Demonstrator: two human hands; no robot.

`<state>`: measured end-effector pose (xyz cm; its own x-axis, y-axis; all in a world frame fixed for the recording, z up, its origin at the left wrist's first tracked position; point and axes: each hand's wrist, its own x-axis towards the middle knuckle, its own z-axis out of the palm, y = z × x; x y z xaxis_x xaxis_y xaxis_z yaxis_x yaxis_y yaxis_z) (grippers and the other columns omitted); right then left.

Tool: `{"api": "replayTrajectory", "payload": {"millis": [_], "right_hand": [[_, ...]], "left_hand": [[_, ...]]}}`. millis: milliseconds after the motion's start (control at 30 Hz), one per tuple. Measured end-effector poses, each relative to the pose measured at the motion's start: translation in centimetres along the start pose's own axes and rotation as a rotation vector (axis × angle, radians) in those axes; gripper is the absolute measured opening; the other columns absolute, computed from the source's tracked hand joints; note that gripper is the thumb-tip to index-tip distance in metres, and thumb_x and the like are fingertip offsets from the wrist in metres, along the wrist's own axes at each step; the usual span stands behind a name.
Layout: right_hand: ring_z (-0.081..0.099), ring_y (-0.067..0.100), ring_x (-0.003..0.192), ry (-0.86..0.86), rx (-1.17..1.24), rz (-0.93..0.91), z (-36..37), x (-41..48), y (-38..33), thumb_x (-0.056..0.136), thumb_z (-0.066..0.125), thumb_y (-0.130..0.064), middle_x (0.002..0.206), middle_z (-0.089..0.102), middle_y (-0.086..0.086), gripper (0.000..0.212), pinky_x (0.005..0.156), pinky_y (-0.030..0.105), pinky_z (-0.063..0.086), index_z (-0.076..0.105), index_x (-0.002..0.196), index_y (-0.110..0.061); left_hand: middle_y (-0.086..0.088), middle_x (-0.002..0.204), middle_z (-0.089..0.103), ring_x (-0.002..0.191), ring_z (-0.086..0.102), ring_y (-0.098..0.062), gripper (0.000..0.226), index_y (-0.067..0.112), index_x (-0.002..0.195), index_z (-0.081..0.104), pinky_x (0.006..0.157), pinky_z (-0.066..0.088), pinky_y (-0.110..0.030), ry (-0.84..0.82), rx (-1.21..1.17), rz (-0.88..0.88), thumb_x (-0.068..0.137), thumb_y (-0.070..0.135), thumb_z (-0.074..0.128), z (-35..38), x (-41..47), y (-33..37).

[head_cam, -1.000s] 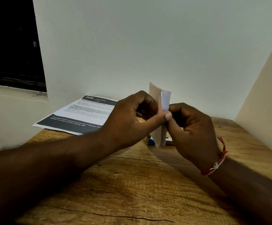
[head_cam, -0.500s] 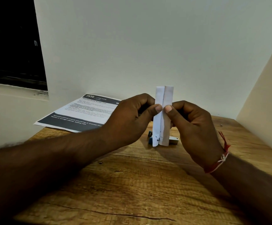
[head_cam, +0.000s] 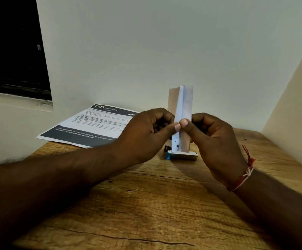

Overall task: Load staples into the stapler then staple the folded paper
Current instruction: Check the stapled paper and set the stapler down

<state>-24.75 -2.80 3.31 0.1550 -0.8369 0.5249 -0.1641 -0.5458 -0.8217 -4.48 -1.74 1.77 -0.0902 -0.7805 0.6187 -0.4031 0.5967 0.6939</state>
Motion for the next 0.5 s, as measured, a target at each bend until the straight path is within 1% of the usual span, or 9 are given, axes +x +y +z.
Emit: {"api": "replayTrajectory", "payload": {"millis": [33, 100, 167, 200, 267, 300, 367, 433, 500], "right_hand": [[0.082, 0.016, 0.093, -0.014, -0.005, 0.025, 0.04, 0.0, 0.03, 0.099, 0.076, -0.028, 0.097, 0.085, 0.0, 0.015, 0.083, 0.033, 0.068, 0.082, 0.102, -0.015], [0.084, 0.017, 0.088, -0.043, -0.007, 0.069, 0.07, 0.09, 0.13, 0.098, 0.077, -0.025, 0.094, 0.086, 0.001, 0.013, 0.079, 0.034, 0.068, 0.081, 0.1, -0.013], [0.083, 0.014, 0.083, -0.062, 0.014, 0.088, 0.02, 0.14, 0.22, 0.099, 0.076, -0.022, 0.091, 0.086, 0.0, 0.01, 0.074, 0.027, 0.066, 0.08, 0.099, -0.013], [0.083, 0.012, 0.08, -0.063, 0.026, 0.09, -0.03, 0.17, 0.28, 0.1, 0.076, -0.021, 0.088, 0.085, -0.002, 0.009, 0.072, 0.025, 0.065, 0.08, 0.099, -0.013], [0.081, 0.013, 0.078, -0.056, 0.054, 0.097, -0.16, 0.28, 0.44, 0.101, 0.074, -0.021, 0.084, 0.083, -0.001, 0.013, 0.074, 0.027, 0.065, 0.079, 0.1, -0.01], [0.081, 0.015, 0.078, -0.054, 0.08, 0.106, -0.19, 0.33, 0.5, 0.101, 0.073, -0.021, 0.085, 0.083, 0.001, 0.015, 0.076, 0.031, 0.066, 0.079, 0.102, -0.006], [0.081, 0.02, 0.079, -0.059, 0.161, 0.134, -0.2, 0.46, 0.55, 0.1, 0.073, -0.02, 0.088, 0.083, 0.007, 0.019, 0.079, 0.035, 0.067, 0.077, 0.104, -0.002], [0.08, 0.021, 0.079, -0.081, 0.244, 0.162, -0.18, 0.46, 0.46, 0.095, 0.074, -0.024, 0.089, 0.083, 0.01, 0.025, 0.08, 0.035, 0.066, 0.076, 0.104, -0.001], [0.08, 0.022, 0.081, -0.097, 0.289, 0.177, -0.18, 0.37, 0.38, 0.089, 0.076, -0.025, 0.093, 0.083, 0.013, 0.029, 0.079, 0.035, 0.066, 0.076, 0.105, -0.001]], "left_hand": [[-0.006, 0.09, 0.08, 0.086, 0.077, -0.026, 0.012, 0.019, 0.099, 0.077, 0.081, 0.066, -0.049, 0.016, -0.009, -0.016, 0.107, 0.029, 0.077, -0.14, 0.08, -0.07], [-0.013, 0.096, 0.082, 0.093, 0.08, -0.031, 0.01, 0.018, 0.102, 0.076, 0.088, 0.066, -0.056, 0.038, -0.053, -0.045, 0.108, 0.027, 0.076, -0.34, 0.21, -0.17], [-0.013, 0.097, 0.082, 0.094, 0.082, -0.028, 0.006, 0.017, 0.105, 0.076, 0.091, 0.068, -0.052, 0.041, -0.105, -0.073, 0.107, 0.023, 0.076, -0.39, 0.35, -0.23], [-0.01, 0.095, 0.082, 0.093, 0.083, -0.023, 0.006, 0.017, 0.107, 0.076, 0.09, 0.07, -0.047, 0.037, -0.132, -0.087, 0.106, 0.022, 0.078, -0.32, 0.37, -0.3], [0.002, 0.088, 0.08, 0.089, 0.081, -0.012, 0.012, 0.019, 0.109, 0.076, 0.086, 0.068, -0.031, 0.023, -0.158, -0.109, 0.101, 0.02, 0.084, -0.2, 0.37, -0.36], [0.006, 0.087, 0.08, 0.09, 0.082, -0.012, 0.016, 0.02, 0.111, 0.076, 0.086, 0.067, -0.027, 0.018, -0.163, -0.123, 0.099, 0.019, 0.086, -0.17, 0.41, -0.38], [0.001, 0.094, 0.082, 0.094, 0.083, -0.016, 0.019, 0.018, 0.114, 0.077, 0.089, 0.067, -0.027, 0.014, -0.199, -0.159, 0.098, 0.017, 0.087, -0.26, 0.53, -0.3], [-0.005, 0.098, 0.084, 0.093, 0.083, -0.014, 0.018, 0.016, 0.115, 0.077, 0.09, 0.067, -0.03, 0.004, -0.26, -0.193, 0.099, 0.014, 0.085, -0.4, 0.62, -0.16], [-0.001, 0.095, 0.083, 0.092, 0.082, -0.012, 0.017, 0.018, 0.113, 0.077, 0.091, 0.066, -0.033, 0.004, -0.308, -0.212, 0.099, 0.011, 0.085, -0.43, 0.63, -0.19]]}}
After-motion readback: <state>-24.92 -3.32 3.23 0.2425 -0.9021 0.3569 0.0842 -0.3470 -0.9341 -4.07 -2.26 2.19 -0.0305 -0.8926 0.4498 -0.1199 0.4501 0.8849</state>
